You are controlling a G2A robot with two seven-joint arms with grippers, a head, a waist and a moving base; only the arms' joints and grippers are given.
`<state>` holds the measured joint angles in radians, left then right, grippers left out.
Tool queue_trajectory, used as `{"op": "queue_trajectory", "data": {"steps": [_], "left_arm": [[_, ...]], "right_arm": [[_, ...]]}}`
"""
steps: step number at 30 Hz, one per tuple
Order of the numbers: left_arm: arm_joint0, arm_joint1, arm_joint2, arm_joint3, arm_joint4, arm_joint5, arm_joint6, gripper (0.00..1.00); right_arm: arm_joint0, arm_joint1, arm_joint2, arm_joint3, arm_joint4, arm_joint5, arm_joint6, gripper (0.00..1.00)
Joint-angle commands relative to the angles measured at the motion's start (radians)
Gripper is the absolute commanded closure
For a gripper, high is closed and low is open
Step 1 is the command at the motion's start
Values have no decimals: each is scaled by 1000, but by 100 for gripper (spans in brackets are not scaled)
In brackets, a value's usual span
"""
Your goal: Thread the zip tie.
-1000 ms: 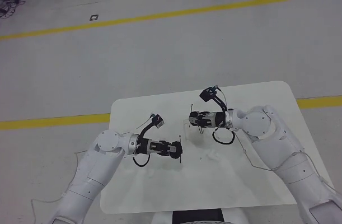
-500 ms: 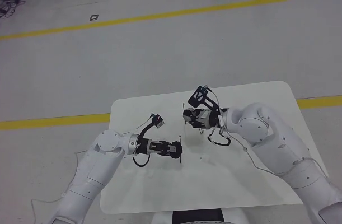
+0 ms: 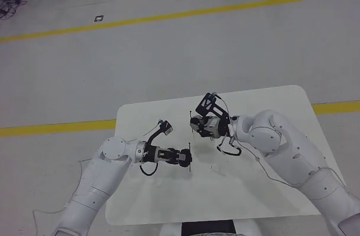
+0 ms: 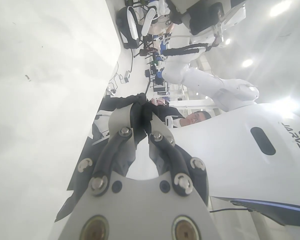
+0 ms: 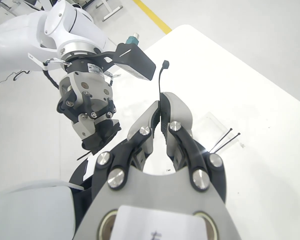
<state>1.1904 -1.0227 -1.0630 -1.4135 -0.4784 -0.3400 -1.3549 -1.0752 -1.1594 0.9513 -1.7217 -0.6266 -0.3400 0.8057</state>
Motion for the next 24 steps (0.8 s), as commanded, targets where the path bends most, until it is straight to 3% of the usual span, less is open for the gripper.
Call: {"op": "queue_trajectory", "data": {"steps": [1, 14, 20, 24], "left_arm": [[0, 0, 0, 0, 0, 0, 0, 100], [0, 0, 0, 0, 0, 0, 0, 100], [0, 0, 0, 0, 0, 0, 0, 100], [0, 0, 0, 0, 0, 0, 0, 100]], "right_arm": [[0, 0, 0, 0, 0, 0, 0, 100], [0, 0, 0, 0, 0, 0, 0, 100], [-18, 15, -27, -81, -115, 0, -89, 100], [-30, 42, -56, -122, -163, 0, -153, 100]]}}
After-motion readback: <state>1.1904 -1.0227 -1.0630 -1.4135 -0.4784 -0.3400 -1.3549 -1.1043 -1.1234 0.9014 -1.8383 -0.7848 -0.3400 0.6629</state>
